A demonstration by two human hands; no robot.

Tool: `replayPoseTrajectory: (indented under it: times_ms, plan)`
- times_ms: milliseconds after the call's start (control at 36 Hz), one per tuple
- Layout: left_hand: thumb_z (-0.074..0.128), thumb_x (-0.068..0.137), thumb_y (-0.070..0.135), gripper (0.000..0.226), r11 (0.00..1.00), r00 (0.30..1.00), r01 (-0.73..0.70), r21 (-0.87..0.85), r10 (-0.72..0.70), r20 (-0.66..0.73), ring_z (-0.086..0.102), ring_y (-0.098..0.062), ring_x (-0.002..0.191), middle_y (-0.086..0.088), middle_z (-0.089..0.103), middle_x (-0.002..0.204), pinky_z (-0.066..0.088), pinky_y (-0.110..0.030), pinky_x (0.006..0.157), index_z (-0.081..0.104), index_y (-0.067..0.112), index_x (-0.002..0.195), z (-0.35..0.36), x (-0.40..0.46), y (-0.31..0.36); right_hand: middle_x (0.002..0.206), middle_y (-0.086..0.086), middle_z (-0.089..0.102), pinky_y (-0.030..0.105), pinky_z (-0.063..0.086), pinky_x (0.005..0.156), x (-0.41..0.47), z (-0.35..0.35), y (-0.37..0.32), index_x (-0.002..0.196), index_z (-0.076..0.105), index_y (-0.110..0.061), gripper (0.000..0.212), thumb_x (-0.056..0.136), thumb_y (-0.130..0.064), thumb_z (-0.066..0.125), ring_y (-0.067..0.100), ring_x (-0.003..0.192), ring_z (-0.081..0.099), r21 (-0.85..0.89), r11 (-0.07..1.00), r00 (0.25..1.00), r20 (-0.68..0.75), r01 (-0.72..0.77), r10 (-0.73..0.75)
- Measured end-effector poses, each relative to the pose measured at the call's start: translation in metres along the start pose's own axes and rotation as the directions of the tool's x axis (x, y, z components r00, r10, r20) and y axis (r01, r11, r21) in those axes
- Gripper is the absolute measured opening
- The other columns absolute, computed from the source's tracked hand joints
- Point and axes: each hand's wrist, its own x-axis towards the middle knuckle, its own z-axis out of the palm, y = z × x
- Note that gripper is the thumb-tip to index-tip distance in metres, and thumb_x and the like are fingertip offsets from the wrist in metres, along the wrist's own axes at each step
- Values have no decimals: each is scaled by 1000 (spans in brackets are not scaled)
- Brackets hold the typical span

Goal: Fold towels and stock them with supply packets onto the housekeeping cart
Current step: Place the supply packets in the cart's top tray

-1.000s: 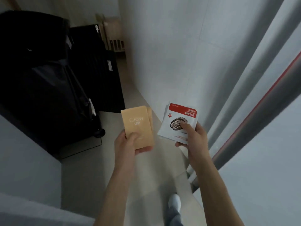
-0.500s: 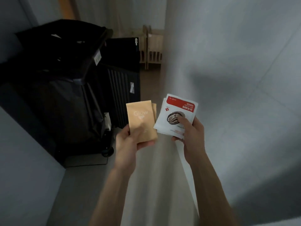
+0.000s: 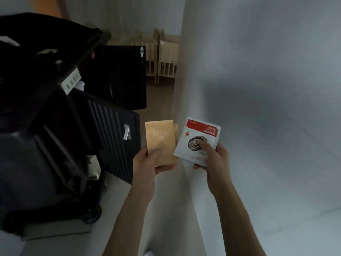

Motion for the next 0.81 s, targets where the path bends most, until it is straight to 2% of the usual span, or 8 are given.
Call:
replayPoseTrajectory:
  times_ms: [139, 306, 500, 556, 611, 667, 750, 806]
  plan:
    - [58, 95, 6, 20, 998, 996, -50, 34, 48, 79, 74, -22, 83, 5, 76, 91, 60, -34, 59, 71, 20, 101, 39, 94, 27, 92, 6, 76, 29, 52, 46, 91, 32, -21, 107, 66, -11, 15, 94, -15, 61, 24, 74, 73, 19, 999, 1000, -10, 27, -27]
    - [55, 95, 5, 18, 998, 996, -48, 37, 45, 76, 74, -19, 79, 2, 76, 89, 58, -32, 58, 68, 11, 106, 69, 183, 39, 93, 10, 75, 28, 50, 43, 182, 60, -35, 108, 66, -8, 16, 93, -12, 60, 23, 70, 72, 40, 999, 1000, 2, 23, -23]
    - [55, 94, 3, 19, 998, 998, -62, 31, 63, -29, 74, -20, 81, -3, 76, 93, 58, -32, 60, 69, 8, 106, 92, 285, 29, 92, 10, 75, 29, 49, 43, 302, 86, -21, 107, 66, -7, 16, 93, -12, 61, 23, 69, 71, 39, 999, 997, 79, -16, 13]
    - [55, 94, 1, 21, 995, 993, -96, 19, 97, -68, 74, -22, 78, -6, 76, 90, 57, -32, 58, 73, 10, 97, 100, 313, 30, 88, 7, 75, 29, 49, 44, 338, 97, -17, 104, 67, -10, 14, 92, -12, 61, 23, 69, 72, 45, 999, 992, 124, -11, 6]
    - [52, 93, 0, 33, 993, 986, -115, 26, 117, -121, 73, -22, 75, -6, 76, 85, 57, -31, 56, 78, 18, 83, 110, 344, 32, 83, 4, 75, 27, 48, 43, 375, 109, -17, 100, 68, -12, 11, 91, -12, 62, 22, 68, 72, 42, 999, 983, 181, -28, 20]
    - [52, 93, -1, 36, 990, 977, -137, 30, 140, -161, 73, -27, 73, -9, 76, 84, 56, -32, 55, 78, 19, 78, 123, 373, 40, 84, 5, 75, 27, 48, 43, 412, 123, -24, 100, 69, -12, 14, 87, -16, 65, 22, 68, 71, 51, 998, 970, 243, -29, 16]
    - [52, 90, 0, 29, 986, 960, -163, 38, 167, -224, 73, -34, 77, -15, 75, 90, 57, -34, 55, 78, 14, 86, 135, 413, 50, 86, 7, 76, 27, 48, 42, 460, 145, -36, 100, 70, -12, 26, 78, -24, 66, 20, 65, 71, 53, 998, 953, 301, -41, 23]
    - [53, 91, 3, 25, 979, 951, -198, 50, 204, -234, 73, -36, 86, -18, 74, 99, 58, -35, 60, 75, 9, 100, 140, 435, 55, 85, 5, 77, 27, 49, 41, 491, 160, -42, 97, 71, -15, 21, 78, -23, 67, 21, 64, 72, 55, 997, 945, 325, -57, 36]
